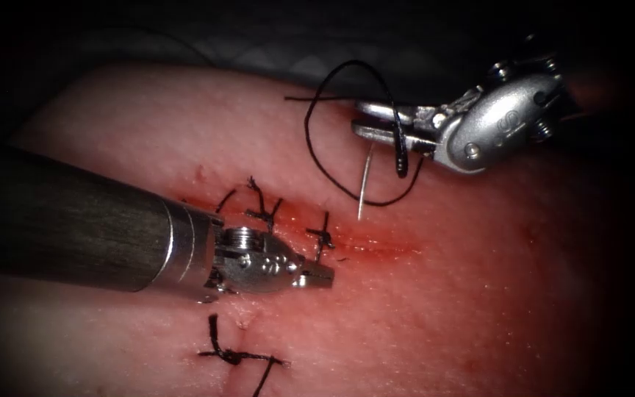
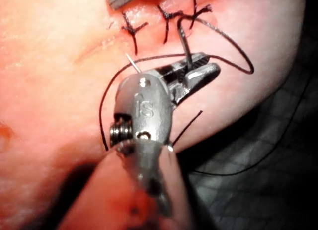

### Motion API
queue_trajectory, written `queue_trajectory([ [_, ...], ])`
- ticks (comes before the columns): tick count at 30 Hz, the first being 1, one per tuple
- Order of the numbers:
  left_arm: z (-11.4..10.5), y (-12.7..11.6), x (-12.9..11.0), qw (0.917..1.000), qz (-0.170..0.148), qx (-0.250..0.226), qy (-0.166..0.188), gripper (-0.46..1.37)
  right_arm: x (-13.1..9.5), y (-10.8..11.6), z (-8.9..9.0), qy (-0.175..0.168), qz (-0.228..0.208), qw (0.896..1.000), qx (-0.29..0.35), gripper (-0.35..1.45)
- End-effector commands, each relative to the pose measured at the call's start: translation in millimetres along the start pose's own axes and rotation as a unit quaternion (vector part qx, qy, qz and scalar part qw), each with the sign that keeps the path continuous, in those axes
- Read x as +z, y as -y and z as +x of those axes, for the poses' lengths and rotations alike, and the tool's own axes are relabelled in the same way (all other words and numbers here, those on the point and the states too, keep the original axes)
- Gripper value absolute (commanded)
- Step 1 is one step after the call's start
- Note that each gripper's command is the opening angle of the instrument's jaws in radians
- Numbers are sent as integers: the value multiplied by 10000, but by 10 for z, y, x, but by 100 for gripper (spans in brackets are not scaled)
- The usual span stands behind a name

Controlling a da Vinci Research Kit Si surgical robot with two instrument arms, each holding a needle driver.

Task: Wound Closure
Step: Insert needle into flesh above wound

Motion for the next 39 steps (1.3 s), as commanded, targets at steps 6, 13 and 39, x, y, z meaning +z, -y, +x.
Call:
queue_trajectory([
  [6, 1, 1, 7, 10000, 25, -2, -24, -35, 0, 6, -9, 164, 148, 9995, -213, -35],
  [13, 3, 1, 13, 10000, 65, -16, -61, -35, -3, 9, -18, 241, 208, 9988, -365, -35],
  [39, -6, -2, 40, 9997, 111, -175, -120, -25, -5, 26, -33, 395, 308, 9961, -726, -35],
])
